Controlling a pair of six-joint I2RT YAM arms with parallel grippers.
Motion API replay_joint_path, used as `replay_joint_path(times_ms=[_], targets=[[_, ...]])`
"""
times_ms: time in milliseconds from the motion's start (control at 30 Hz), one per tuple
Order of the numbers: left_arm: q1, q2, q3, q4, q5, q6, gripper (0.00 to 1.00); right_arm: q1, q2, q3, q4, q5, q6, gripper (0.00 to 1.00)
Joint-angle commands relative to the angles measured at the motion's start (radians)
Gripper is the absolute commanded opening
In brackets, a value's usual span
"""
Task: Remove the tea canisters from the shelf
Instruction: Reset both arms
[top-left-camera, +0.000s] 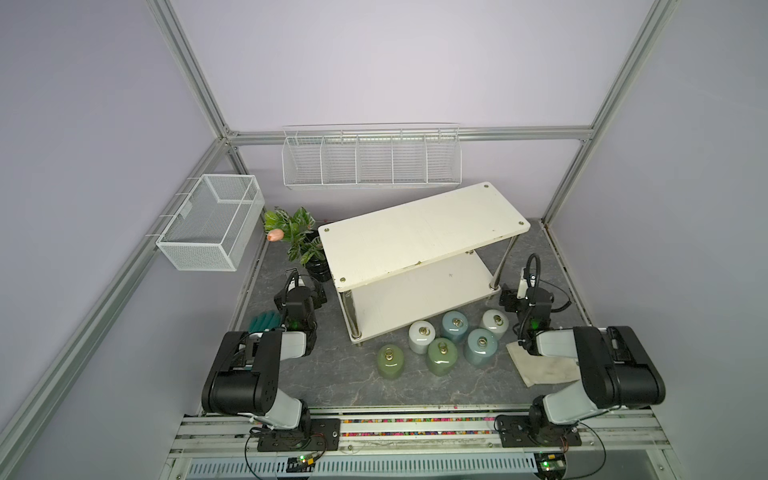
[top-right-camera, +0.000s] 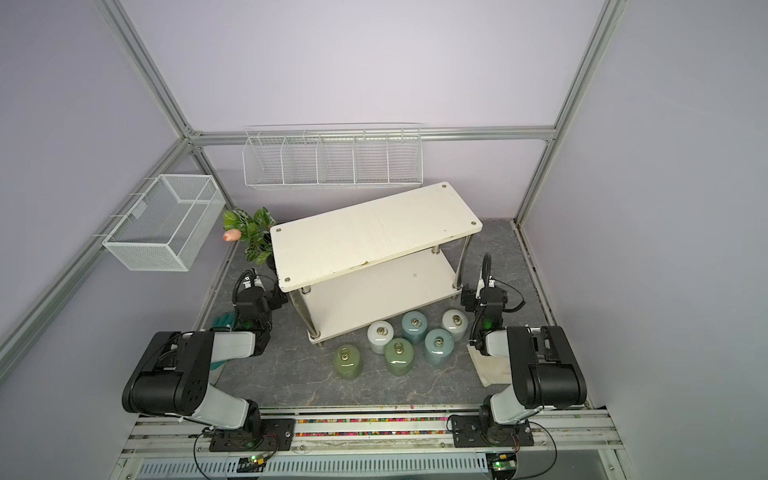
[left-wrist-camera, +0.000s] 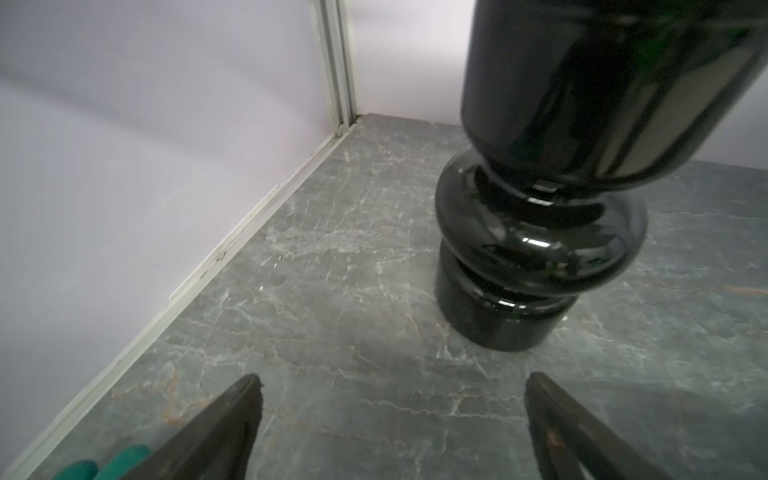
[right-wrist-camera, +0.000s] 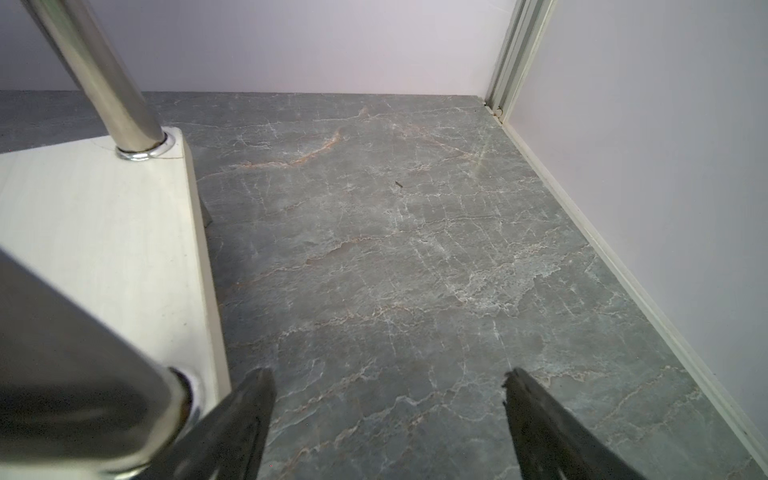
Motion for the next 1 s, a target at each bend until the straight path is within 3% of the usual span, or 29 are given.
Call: replay_joint_path(times_ms=[0, 200, 967], targets=[[-0.002, -0.015, -0.006, 0.037, 0.028, 0.028, 1.0, 0.004, 0.002, -0.011, 0.048, -0.006, -0.018, 0.89], [-0.001, -0.009, 0.017, 0.003, -0.053, -0.017, 1.0, 0.003, -0.005, -0.011, 0.045, -0.005, -0.012, 0.89], [0.0, -0.011, 0.018, -0.003, -0.053, -0.017, 1.0, 0.005, -0.005, -0.011, 0.041, -0.007, -0.015, 0.89]])
